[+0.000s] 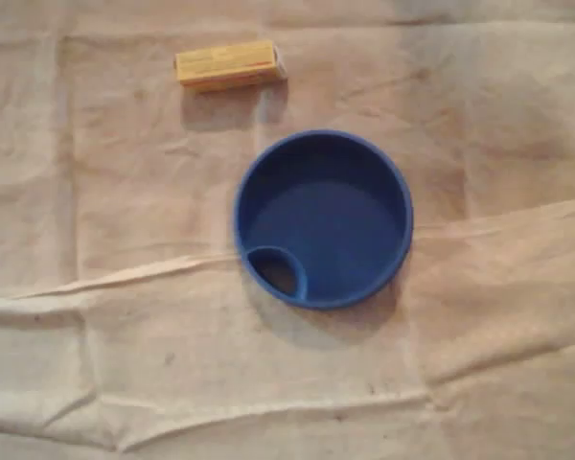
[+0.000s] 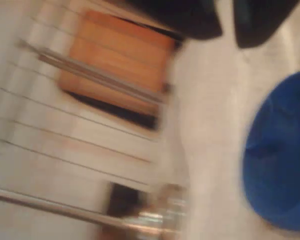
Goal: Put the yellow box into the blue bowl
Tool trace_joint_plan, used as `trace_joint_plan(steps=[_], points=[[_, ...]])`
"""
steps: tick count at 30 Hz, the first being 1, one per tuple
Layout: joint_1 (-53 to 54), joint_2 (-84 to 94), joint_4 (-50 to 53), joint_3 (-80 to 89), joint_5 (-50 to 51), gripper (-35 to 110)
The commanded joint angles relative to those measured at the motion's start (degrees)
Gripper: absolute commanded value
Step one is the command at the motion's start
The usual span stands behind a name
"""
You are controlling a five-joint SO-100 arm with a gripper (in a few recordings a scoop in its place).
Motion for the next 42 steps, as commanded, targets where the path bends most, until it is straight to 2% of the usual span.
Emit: trace_joint_plan(steps=[1, 7, 13, 21, 31, 37, 42], points=[[0.70, -8.70, 0.00, -4.31, 0.18, -1], [1.67, -16.96, 0.00, -3.52, 0.18, -1], [14.15, -26.63, 0.09, -3.52, -1.85, -1], [32.70, -37.35, 0.00, -3.69, -21.01, -1], [48.34, -48.34, -0.26, -4.66, -45.18, -1], [52.65, -52.12, -0.88, -4.83, -52.91, -1], [52.65, -52.65, -2.90, -6.33, -54.93, -1]])
